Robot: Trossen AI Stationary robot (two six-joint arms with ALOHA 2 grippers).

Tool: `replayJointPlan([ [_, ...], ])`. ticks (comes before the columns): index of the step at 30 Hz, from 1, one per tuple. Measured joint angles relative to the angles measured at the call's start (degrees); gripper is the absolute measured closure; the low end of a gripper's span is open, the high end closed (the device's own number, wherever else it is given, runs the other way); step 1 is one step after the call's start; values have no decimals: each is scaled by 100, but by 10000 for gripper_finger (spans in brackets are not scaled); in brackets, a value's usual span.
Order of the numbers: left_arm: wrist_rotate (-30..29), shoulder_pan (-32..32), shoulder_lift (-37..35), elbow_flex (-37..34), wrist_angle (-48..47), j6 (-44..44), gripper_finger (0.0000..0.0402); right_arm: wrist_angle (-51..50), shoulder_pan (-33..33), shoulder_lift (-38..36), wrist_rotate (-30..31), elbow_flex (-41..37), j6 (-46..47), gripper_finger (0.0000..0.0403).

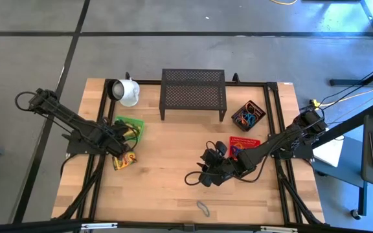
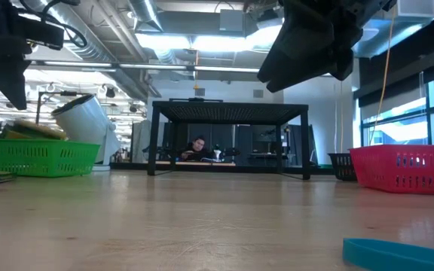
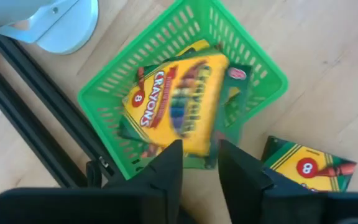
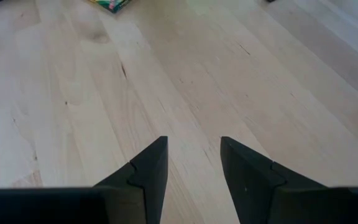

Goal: Pick & Place Office Desk Supplies
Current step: Put the pack of crayons into the green bin

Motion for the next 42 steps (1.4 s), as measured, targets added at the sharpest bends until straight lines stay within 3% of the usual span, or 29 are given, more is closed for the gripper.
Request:
replayJointPlan([
  [7,68,0,-2,2,190,0,257,0,0,0,0,0,0,254],
  [16,1320,-146,-2,2,1742,199,240,0,-1,0,0,0,0,254],
  [20,1517,-538,26,4,2351,35,240,-1,0,0,0,0,-1,254],
  [27,1511,-1325,465,4,1981,-972,239,-2,-1,0,0,0,-2,254],
  [33,1322,-1590,1202,4,1782,-1900,239,0,0,0,0,0,4,254],
  [42,1538,-1591,2258,4,1767,-1967,239,2,0,0,0,0,11,254],
])
